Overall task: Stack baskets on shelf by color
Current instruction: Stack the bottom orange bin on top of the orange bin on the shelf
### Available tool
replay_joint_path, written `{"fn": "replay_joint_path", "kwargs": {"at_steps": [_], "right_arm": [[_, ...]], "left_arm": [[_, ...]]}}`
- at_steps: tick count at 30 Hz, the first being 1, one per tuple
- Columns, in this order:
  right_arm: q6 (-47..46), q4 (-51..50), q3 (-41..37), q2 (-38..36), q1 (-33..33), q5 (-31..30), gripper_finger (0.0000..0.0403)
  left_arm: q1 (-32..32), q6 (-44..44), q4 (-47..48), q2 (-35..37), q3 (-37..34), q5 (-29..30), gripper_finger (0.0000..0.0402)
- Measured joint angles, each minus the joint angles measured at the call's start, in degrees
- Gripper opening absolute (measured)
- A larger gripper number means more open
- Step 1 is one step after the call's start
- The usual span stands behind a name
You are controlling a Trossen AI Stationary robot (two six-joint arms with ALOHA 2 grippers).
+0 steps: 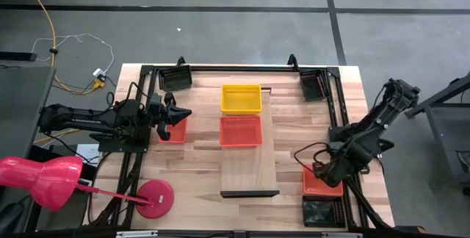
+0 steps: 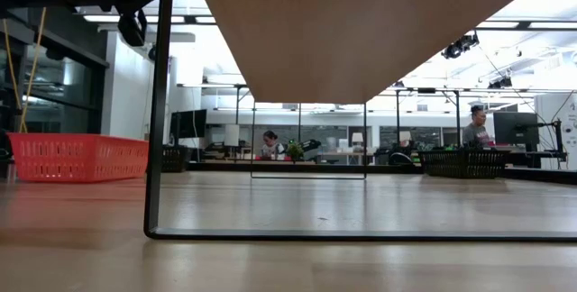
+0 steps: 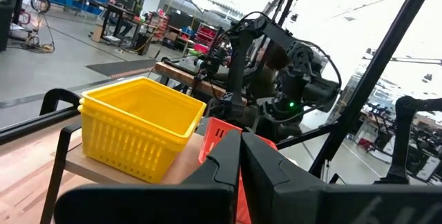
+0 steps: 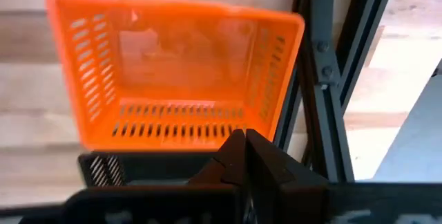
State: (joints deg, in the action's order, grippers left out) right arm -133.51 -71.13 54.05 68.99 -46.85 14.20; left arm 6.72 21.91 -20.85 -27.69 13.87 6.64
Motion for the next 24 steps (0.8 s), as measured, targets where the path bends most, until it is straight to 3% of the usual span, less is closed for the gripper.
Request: {"fn": "replay_joint_path", "kwargs": {"at_steps": [4,15,24], "right_arm": [[0.0,1.0,-3.0,0.0,0.0,1.5,0.0023],[-0.6,3.0,-10.2,0.0,0.1,2.9,0.0162],[-0.1,7.6,-15.9,0.0,0.1,2.9,0.0172]], "left_arm": [[0.0,0.4,0.0,0.0,0.0,0.0,0.0001],[0.0,0.5,0.0,0.0,0.0,0.0,0.0],[0.0,0.5,0.0,0.0,0.0,0.0,0.0]]}}
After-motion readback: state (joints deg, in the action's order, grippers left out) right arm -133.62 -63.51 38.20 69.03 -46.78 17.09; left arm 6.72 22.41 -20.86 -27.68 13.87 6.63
